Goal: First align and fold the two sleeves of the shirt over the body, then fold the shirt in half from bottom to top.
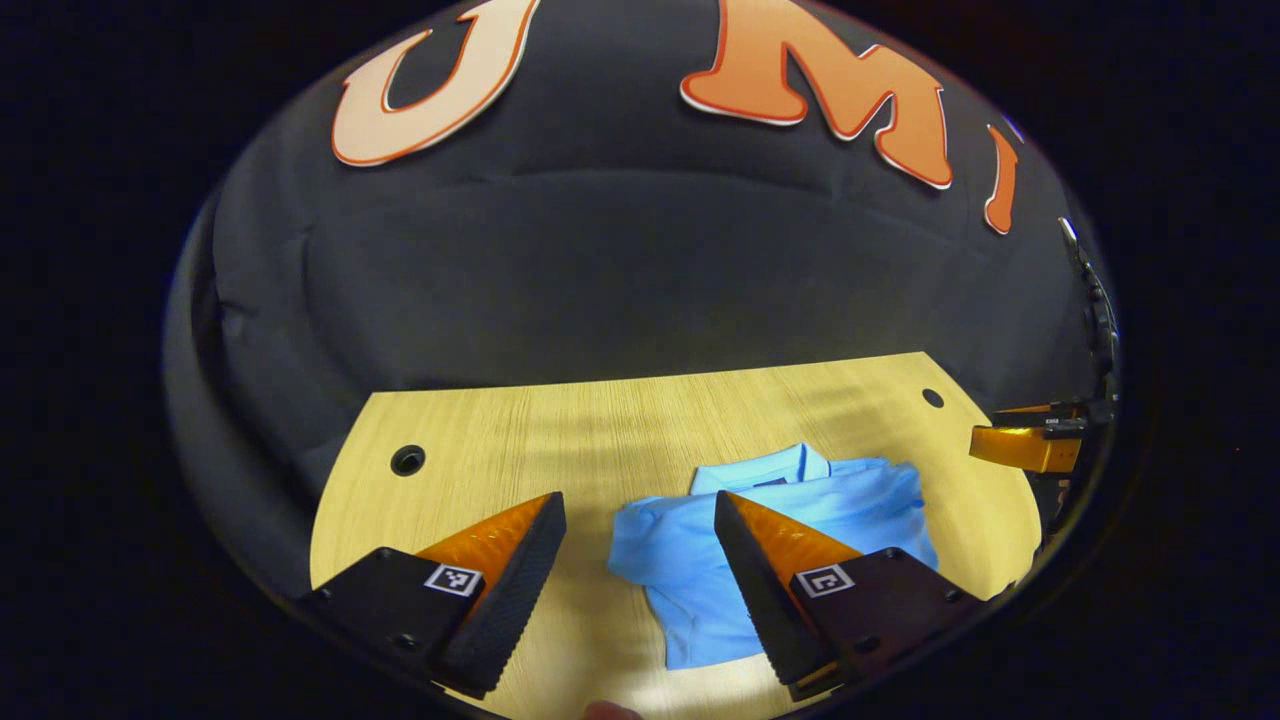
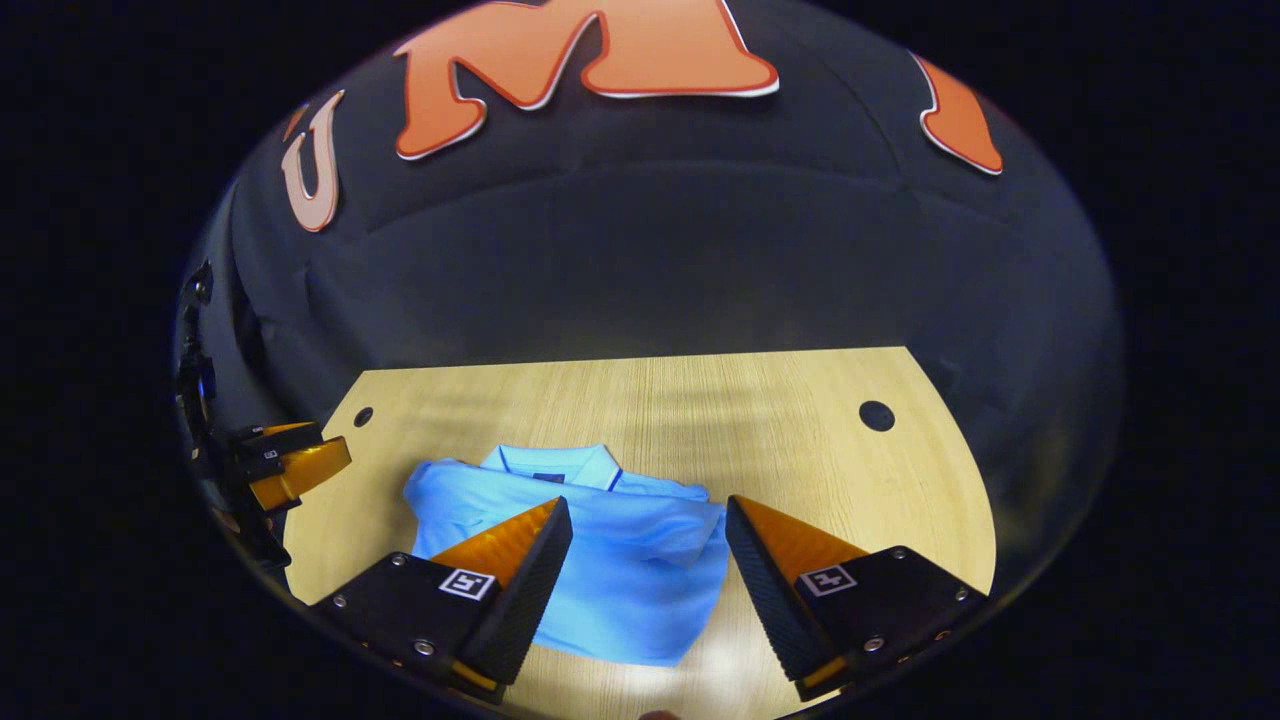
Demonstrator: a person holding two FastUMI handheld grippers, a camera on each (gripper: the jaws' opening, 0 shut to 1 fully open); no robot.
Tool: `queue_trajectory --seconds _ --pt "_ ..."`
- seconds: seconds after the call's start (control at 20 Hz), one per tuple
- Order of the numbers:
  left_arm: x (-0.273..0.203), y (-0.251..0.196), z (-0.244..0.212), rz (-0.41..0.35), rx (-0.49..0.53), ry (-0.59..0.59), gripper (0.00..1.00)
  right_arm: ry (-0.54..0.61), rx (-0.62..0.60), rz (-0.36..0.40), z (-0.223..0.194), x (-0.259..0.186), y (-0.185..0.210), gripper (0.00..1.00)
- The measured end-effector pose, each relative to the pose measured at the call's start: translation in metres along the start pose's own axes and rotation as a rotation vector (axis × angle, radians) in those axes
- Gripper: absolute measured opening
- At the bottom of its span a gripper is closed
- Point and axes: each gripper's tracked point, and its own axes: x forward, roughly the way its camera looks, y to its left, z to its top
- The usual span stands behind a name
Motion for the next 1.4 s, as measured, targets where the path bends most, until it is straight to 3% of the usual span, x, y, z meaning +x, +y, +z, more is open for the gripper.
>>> queue_trajectory --seconds 0.25,0.5,0.8,1.15,1.4 --pt "-0.080 -0.027 0.018 0.015 0.043 -0.122 0.98 -0.130 -0.073 0.011 0.009 -0.071 0.013 0.95" --pt "-0.161 -0.044 0.006 0.073 0.027 -0.270 0.98 -0.292 -0.154 0.037 0.011 -0.147 0.024 0.94" --pt "-0.257 -0.063 -0.005 0.125 0.069 -0.436 0.98 -0.505 -0.154 0.036 0.002 -0.239 0.026 0.94" --pt "-0.337 -0.076 -0.016 0.139 0.051 -0.601 0.97 -0.623 -0.187 0.071 -0.031 -0.301 0.042 0.94" --pt "-0.366 -0.084 -0.019 0.118 0.068 -0.664 0.97 -0.658 -0.191 0.071 -0.041 -0.323 0.054 0.94"
